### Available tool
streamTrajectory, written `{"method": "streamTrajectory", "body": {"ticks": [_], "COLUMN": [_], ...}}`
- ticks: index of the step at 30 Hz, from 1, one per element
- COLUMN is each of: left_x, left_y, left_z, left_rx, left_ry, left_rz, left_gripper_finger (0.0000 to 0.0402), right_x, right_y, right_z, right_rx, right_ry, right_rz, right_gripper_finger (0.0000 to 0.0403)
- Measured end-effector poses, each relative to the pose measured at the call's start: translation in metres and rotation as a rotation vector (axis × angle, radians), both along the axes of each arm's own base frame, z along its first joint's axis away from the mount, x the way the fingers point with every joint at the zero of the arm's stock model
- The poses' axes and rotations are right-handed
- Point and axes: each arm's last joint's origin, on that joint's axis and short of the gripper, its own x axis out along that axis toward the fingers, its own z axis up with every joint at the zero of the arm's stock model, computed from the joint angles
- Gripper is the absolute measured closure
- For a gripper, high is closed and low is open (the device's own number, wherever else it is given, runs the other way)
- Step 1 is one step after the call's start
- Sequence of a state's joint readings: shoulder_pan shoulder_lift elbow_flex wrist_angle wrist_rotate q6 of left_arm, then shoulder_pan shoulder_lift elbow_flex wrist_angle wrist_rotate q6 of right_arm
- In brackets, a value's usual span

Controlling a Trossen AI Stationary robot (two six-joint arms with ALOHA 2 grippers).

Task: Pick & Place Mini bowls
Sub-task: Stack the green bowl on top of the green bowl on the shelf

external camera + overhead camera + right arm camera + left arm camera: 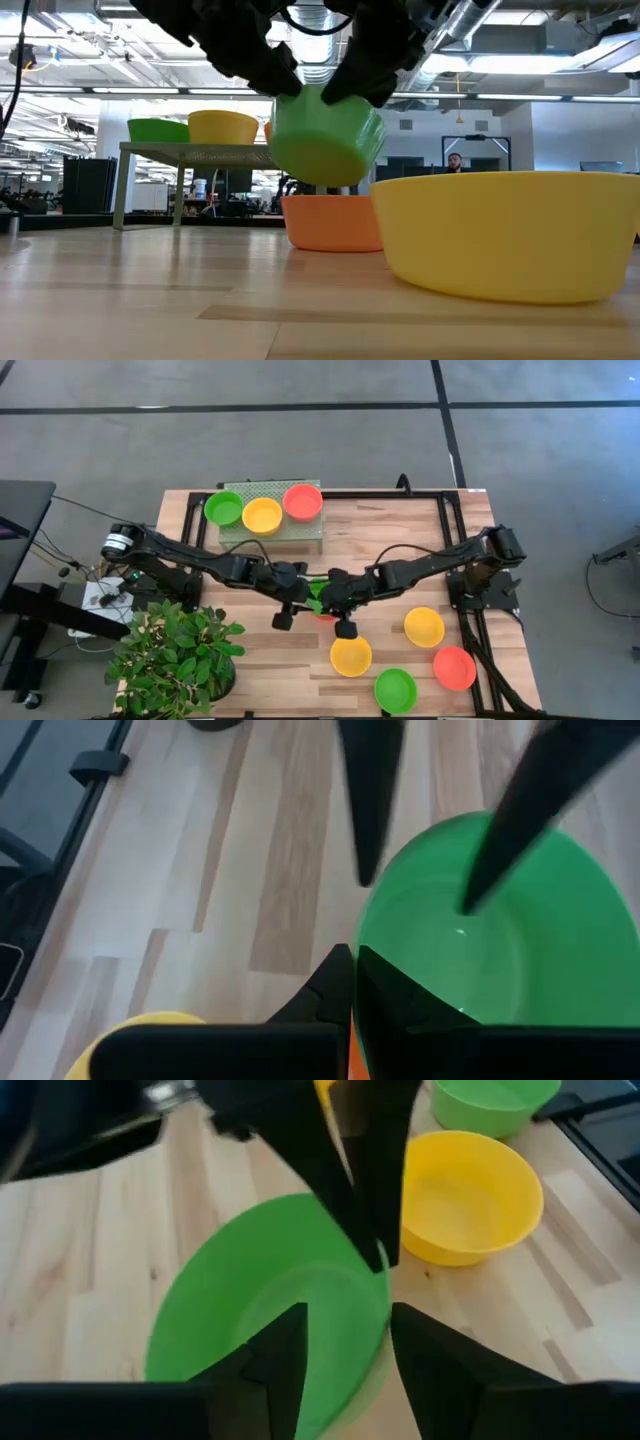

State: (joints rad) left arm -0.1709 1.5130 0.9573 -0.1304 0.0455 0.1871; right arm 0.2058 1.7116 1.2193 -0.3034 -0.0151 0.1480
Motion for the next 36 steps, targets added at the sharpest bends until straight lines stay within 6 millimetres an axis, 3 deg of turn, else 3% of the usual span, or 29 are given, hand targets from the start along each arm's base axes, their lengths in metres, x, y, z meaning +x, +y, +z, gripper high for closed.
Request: {"method": "streamTrajectory", "body": {"ticks": [5, 13, 21, 30, 33, 36], "left_x": [-0.001, -0.001, -0.002, -0.014, -0.019, -0.027], "left_y": [-0.007, -0.005, -0.007, -0.023, -0.029, -0.034], "left_z": [-0.001, -0.001, -0.002, -0.014, -0.008, 0.01], "left_rx": [0.002, 0.003, 0.032, 0.009, -0.014, -0.005], "left_ry": [0.004, 0.007, 0.011, 0.104, 0.088, 0.046], "left_rz": [-0.022, -0.02, 0.004, 0.112, 0.132, 0.141], "left_gripper_finger": [0.0289, 0.039, 0.0393, 0.0393, 0.0393, 0.0394], "right_x": [0.003, 0.003, 0.003, -0.002, -0.013, -0.031], "right_y": [-0.002, -0.004, -0.005, -0.008, -0.012, -0.018], "right_z": [0.0, 0.003, 0.005, 0.014, 0.026, 0.039], "right_rx": [-0.007, -0.043, -0.082, -0.116, -0.118, -0.149], "right_ry": [0.009, -0.009, -0.029, -0.042, -0.023, 0.021], "right_rz": [-0.011, 0.011, 0.008, 0.01, 0.001, -0.025], "right_gripper_finger": [0.0401, 0.0395, 0.0357, 0.0326, 0.0327, 0.033]}}
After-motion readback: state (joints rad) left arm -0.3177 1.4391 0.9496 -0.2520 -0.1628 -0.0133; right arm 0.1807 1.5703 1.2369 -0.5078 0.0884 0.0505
